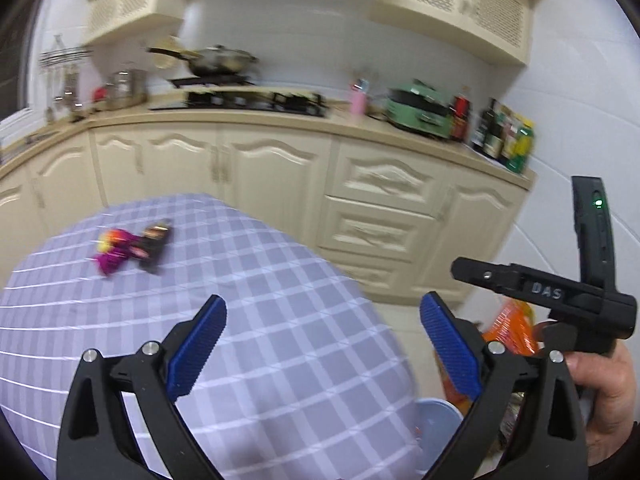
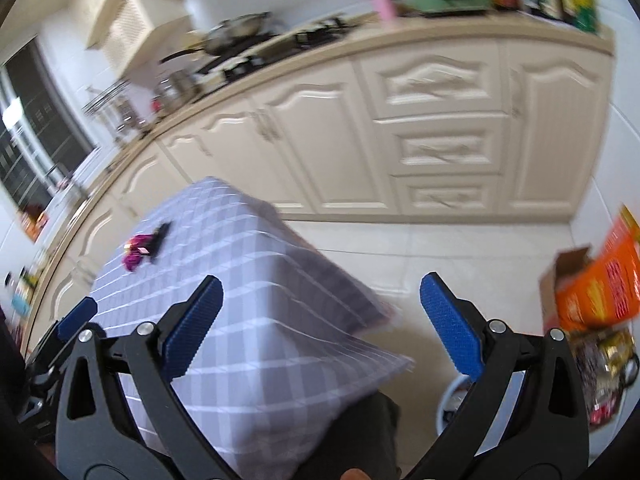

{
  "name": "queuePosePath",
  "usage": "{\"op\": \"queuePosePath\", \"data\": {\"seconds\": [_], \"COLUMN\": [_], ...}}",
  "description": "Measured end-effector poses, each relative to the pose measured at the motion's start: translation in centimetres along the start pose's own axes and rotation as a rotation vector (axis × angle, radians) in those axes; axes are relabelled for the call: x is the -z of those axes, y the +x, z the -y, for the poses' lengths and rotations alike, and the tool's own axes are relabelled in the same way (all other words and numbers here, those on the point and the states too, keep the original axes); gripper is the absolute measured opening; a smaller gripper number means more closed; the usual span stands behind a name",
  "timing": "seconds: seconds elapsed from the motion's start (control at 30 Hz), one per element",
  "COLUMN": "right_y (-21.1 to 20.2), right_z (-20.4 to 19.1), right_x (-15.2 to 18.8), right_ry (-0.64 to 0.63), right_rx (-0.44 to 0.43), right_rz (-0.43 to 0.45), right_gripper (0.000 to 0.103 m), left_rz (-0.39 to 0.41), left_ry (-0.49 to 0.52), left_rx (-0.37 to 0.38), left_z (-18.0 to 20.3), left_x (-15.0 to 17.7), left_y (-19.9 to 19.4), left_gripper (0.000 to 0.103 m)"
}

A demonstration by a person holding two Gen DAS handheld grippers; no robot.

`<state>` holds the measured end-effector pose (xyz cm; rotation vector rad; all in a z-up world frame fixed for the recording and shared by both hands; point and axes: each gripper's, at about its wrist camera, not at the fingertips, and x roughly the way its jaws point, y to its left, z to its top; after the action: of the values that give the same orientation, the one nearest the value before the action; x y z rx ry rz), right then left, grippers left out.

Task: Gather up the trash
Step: 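Return both tools to the table above the last candy wrappers, then grasp pink-yellow candy wrappers with left tool while right tool grasps dark wrapper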

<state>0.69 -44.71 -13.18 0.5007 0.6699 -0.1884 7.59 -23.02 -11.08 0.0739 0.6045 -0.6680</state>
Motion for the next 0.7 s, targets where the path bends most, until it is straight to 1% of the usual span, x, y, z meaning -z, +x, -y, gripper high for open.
{"op": "queuePosePath", "data": {"seconds": [0.1, 0.2, 0.3, 0.37, 0.4, 0.5, 0.53, 0.7], "right_y": [2.1, 4.1, 6.8, 8.4, 9.2, 11.7, 12.8, 16.9], "right_z": [-4.1, -6.9, -10.3, -12.4, -13.4, -15.6, -16.6, -19.5], "right_x": [-1.0, -1.7, -2.2, -2.5, -2.7, -3.1, -3.3, -3.9], "right_ry": [-0.061, -0.102, -0.144, -0.166, -0.178, -0.204, -0.22, -0.263], "right_rx": [-0.045, -0.075, -0.103, -0.121, -0.126, -0.141, -0.148, -0.153], "right_rz": [-0.019, -0.038, -0.074, -0.097, -0.107, -0.141, -0.156, -0.202], "right_gripper": [0.097, 0.097, 0.097, 0.097, 0.097, 0.097, 0.097, 0.097], "left_rz": [0.018, 0.025, 0.02, 0.012, 0.0, -0.031, -0.051, -0.136], "left_ry": [-0.03, -0.06, -0.094, -0.112, -0.121, -0.121, -0.114, -0.091], "left_rx": [-0.071, -0.135, -0.224, -0.255, -0.277, -0.321, -0.342, -0.372], "left_z": [-3.7, -7.1, -11.5, -14.0, -15.4, -17.9, -19.1, -22.3], "left_x": [-0.8, -1.4, -1.8, -2.0, -2.2, -2.6, -2.8, -3.2], "left_y": [-0.8, -1.0, -0.9, -0.6, 0.0, 1.6, 2.7, 7.4], "left_gripper": [0.096, 0.096, 0.096, 0.096, 0.096, 0.096, 0.096, 0.096]}}
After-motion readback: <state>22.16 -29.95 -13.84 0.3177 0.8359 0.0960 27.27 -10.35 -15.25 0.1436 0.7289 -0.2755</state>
